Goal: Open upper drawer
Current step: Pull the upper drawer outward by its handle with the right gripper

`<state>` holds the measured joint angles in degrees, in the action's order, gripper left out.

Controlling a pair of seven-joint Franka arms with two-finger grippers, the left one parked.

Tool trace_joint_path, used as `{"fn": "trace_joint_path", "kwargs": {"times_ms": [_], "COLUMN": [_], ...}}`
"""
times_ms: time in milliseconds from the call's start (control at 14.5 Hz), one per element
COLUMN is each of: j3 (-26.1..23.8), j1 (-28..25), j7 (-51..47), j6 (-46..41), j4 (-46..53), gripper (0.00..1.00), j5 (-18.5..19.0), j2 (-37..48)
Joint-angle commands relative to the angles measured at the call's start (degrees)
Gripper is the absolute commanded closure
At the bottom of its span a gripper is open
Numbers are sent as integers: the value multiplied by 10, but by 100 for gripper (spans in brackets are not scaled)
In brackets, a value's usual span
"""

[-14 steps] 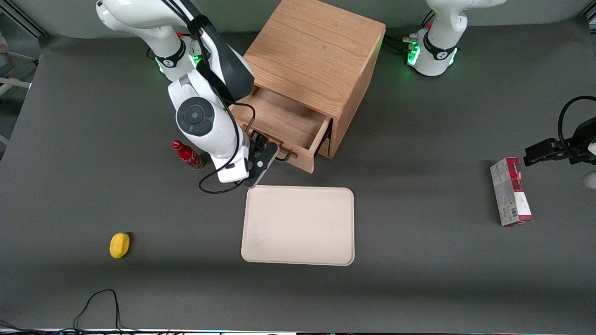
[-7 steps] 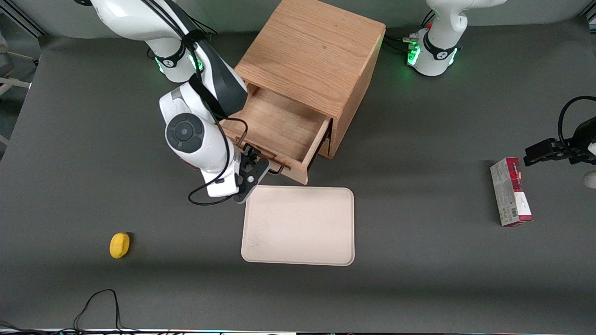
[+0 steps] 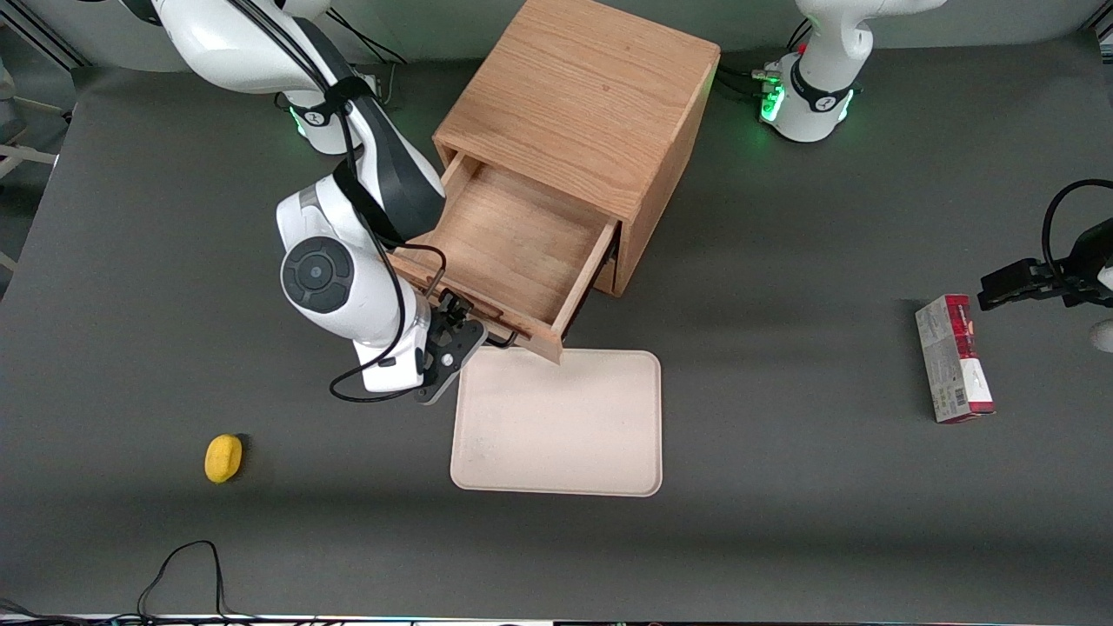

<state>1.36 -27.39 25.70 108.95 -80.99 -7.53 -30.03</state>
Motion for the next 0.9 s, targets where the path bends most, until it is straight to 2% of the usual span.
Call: {"fn": "trace_joint_path", "kwargs": {"times_ms": [0,830], "j3": [-2,-2], "j1": [13,39], "j7": [10,9], "j6": [-16,-20], "j4": [41,81], "gripper": [0,0], "j5": [14,23], "j2": [-23,-57]}}
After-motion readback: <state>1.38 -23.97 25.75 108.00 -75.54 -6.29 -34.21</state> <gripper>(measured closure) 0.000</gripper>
